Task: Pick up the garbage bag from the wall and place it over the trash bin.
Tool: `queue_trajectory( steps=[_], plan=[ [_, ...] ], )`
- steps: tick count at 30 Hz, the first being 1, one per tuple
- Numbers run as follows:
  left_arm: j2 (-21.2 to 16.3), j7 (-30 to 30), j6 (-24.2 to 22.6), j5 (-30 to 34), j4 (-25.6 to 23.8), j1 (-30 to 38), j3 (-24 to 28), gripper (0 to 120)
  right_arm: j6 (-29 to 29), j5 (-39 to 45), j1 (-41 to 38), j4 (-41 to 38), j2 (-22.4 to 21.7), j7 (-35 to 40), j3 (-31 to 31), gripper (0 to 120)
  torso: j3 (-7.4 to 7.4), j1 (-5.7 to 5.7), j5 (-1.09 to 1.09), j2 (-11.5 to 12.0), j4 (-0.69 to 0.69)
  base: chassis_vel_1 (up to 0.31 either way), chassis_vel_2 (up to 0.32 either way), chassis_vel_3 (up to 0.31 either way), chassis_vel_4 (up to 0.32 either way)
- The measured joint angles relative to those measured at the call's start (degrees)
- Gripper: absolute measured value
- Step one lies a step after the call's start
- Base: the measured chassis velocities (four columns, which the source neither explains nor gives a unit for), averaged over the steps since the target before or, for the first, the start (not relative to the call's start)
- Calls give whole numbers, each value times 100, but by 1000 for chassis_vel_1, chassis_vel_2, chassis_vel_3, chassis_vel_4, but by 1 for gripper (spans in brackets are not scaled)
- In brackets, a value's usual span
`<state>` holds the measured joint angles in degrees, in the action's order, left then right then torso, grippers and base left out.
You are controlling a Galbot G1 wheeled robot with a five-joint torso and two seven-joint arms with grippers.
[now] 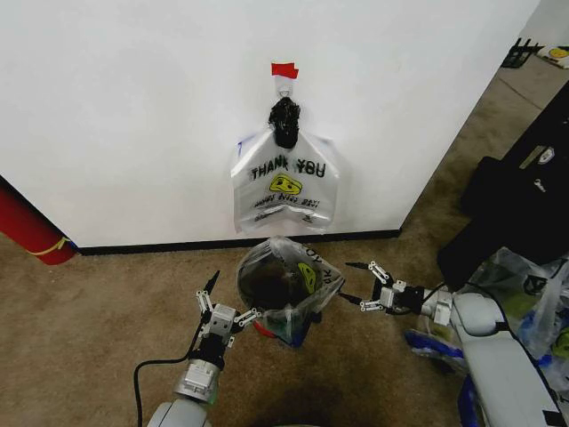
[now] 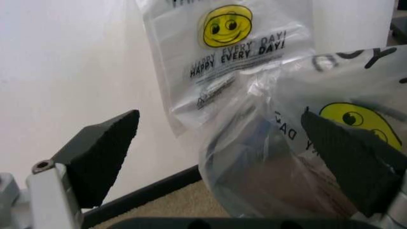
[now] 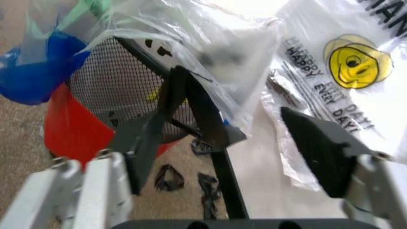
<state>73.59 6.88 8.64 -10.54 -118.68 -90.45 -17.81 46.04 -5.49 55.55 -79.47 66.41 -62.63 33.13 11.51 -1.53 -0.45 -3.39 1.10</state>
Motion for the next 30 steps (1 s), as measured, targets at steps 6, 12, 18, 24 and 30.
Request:
queue_trajectory(
  steps=[6,12,18,24,30],
  plan=[
    [-13,11,34,6,34,8,-9,100,14,-55,-108,269,90,81,-91,47,0,0,0,0,0,0,0,0,0],
    [-8,14,72,6,76,18,3,100,107,-42,-249,677,186,363,-139,26,0,0,0,0,0,0,0,0,0],
    [-8,15,90,6,114,47,14,100,109,131,-318,893,265,795,-250,2,0,0,0,0,0,0,0,0,0],
    [-16,15,112,6,138,59,18,100,109,214,-291,970,324,849,-300,0,0,0,-1,0,0,0,0,0,0],
    [-25,17,128,10,152,68,22,100,122,150,-283,1194,395,855,-304,0,0,0,-1,0,0,0,0,0,0]
  ],
)
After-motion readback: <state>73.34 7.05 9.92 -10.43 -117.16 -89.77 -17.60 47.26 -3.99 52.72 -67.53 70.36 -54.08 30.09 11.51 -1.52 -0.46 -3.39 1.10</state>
